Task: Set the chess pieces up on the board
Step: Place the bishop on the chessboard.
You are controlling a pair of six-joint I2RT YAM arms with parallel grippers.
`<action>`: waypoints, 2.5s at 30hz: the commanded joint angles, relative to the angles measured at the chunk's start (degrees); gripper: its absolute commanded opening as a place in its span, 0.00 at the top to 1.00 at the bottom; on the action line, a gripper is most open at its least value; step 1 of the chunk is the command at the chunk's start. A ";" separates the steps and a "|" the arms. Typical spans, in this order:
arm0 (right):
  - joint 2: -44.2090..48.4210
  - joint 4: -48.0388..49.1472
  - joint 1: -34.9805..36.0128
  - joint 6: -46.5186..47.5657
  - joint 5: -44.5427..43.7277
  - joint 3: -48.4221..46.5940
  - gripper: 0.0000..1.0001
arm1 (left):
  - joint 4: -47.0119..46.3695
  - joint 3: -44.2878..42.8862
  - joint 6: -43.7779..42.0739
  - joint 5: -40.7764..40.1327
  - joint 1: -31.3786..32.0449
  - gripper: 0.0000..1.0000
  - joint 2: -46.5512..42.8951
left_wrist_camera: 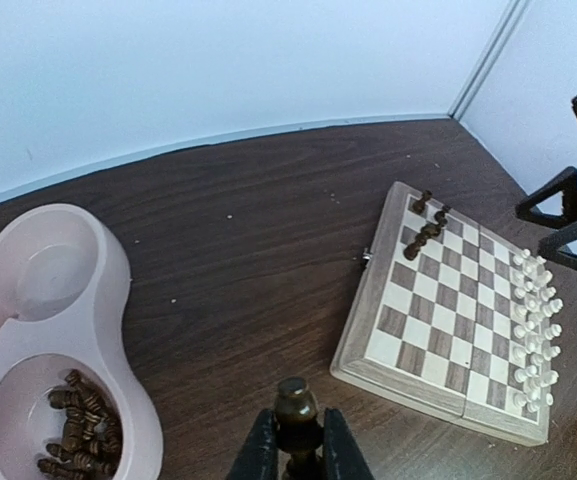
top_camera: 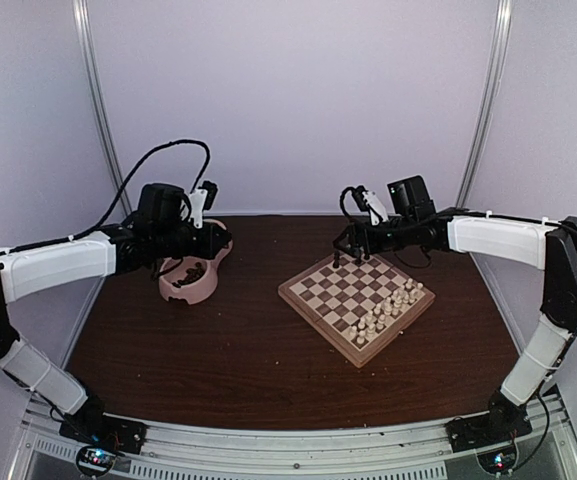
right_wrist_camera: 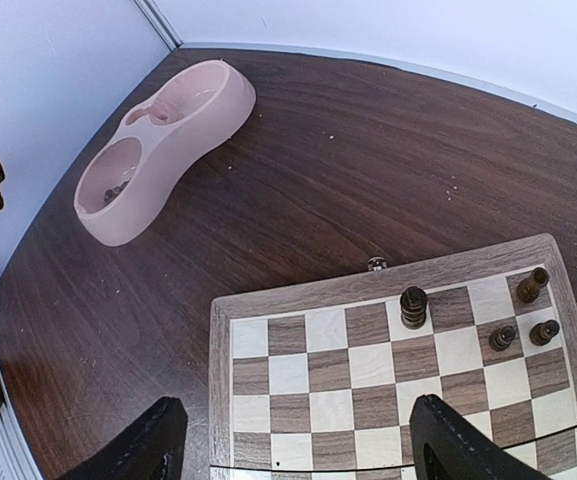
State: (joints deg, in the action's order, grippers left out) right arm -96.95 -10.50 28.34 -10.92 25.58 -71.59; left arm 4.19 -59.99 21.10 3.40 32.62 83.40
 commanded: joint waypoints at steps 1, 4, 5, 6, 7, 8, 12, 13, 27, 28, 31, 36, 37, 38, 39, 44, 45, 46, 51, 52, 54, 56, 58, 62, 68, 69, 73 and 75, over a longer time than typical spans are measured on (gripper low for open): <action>2.97 -0.02 0.23 -0.12 -0.67 1.78 0.20 | -8.06 0.83 0.06 4.06 2.96 0.92 1.47; 3.92 -0.72 0.07 0.05 -1.48 2.99 0.20 | -10.64 -0.15 1.68 6.14 5.61 0.92 4.86; 4.25 -0.94 -0.02 0.10 -1.73 3.45 0.20 | -10.80 -0.85 1.88 6.32 6.48 0.92 6.17; 4.68 -1.15 -0.15 0.13 -2.12 3.96 0.20 | -10.88 -1.66 1.92 6.50 7.30 0.92 7.37; 5.12 -1.26 -0.26 0.03 -2.33 4.64 0.20 | -11.25 -2.35 2.00 6.77 8.01 0.92 8.81; 5.74 -1.26 -0.42 -0.06 -2.58 5.20 0.20 | -11.67 -2.97 2.01 7.06 8.67 0.92 9.74; 7.68 -1.08 -1.17 -0.86 -3.25 7.56 0.19 | -14.35 -3.98 1.89 7.95 10.66 0.92 12.86; 7.95 -1.16 -1.31 -1.18 -3.21 7.91 0.19 | -14.81 -4.19 1.66 8.25 10.92 0.92 13.63; 11.47 -0.79 -4.61 -5.43 0.15 12.86 0.00 | -16.76 -9.57 0.29 11.97 12.92 0.92 22.78; 11.56 -1.03 -4.71 -5.47 0.34 12.80 0.00 | -16.82 -9.88 0.19 12.17 13.09 0.92 23.35; 11.65 -1.83 -4.93 -5.43 1.62 12.35 0.00 | -16.73 -11.40 0.08 12.71 13.55 0.92 25.25; 10.90 -2.89 -5.13 -5.62 3.42 11.14 0.04 | -15.71 -15.54 0.08 14.09 13.91 0.92 29.98; 10.64 -2.88 -5.23 -5.72 3.64 11.05 0.04 | -15.04 -16.66 0.12 14.42 14.03 0.92 30.84; 10.37 -2.90 -5.22 -5.82 3.90 10.97 0.05 | -14.27 -17.69 0.08 14.82 14.09 0.92 31.83; 10.09 -2.75 -5.22 -5.92 4.08 10.88 0.05 | -13.67 -18.51 0.08 15.14 14.20 0.92 32.66; 8.04 -3.20 -5.31 -7.10 4.70 9.62 0.07 | -12.22 -20.74 -0.54 16.40 14.78 0.93 35.76; 7.43 -3.85 -5.31 -7.29 4.92 8.91 0.08 | -11.90 -21.11 -0.74 16.52 14.88 0.92 36.35; 6.60 -4.77 -5.34 -7.42 5.22 8.00 0.09 | -11.18 -21.69 -1.02 16.98 14.99 0.92 37.10; 0.79 -12.31 -5.35 -7.33 7.97 1.98 0.21 | -4.49 -27.16 -3.34 18.85 15.06 0.92 41.46; 0.27 -12.79 -5.37 -7.47 8.74 1.49 0.23 | -3.00 -27.49 -3.73 18.86 15.08 0.92 41.66; -1.00 -12.81 -5.32 -8.26 10.32 0.99 0.29 | -2.45 -27.49 -4.40 18.52 15.10 0.92 42.16; -2.18 -11.95 -5.31 -9.65 12.88 0.57 0.38 | -2.49 -27.26 -5.14 18.13 15.23 0.92 42.45; -3.47 -10.24 -5.31 -12.11 15.91 0.26 0.47 | -3.16 -26.76 -5.92 17.64 15.43 0.92 42.63; -5.84 -7.17 -5.24 -15.83 19.60 0.09 0.54 | -6.71 -25.38 -7.21 16.08 15.88 0.92 42.95; -7.62 -7.36 -5.09 -15.98 19.11 -0.23 0.55 | -4.59 -27.53 -8.62 15.27 16.15 0.89 44.62; -7.92 -7.54 -4.99 -15.98 18.99 -0.36 0.55 | -4.47 -27.70 -8.72 15.42 16.16 0.89 44.72; -9.03 -8.23 -4.74 -16.08 18.42 -0.80 0.54 | -2.78 -28.26 -8.98 16.46 16.16 0.85 45.32; -9.30 -8.31 -4.52 -15.99 18.28 -0.99 0.54 | -2.09 -28.86 -8.91 17.02 16.16 0.83 45.86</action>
State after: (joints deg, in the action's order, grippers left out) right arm -105.25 -19.09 23.40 -26.39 43.68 -70.74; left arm 0.21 -87.02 13.47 19.59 48.56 127.31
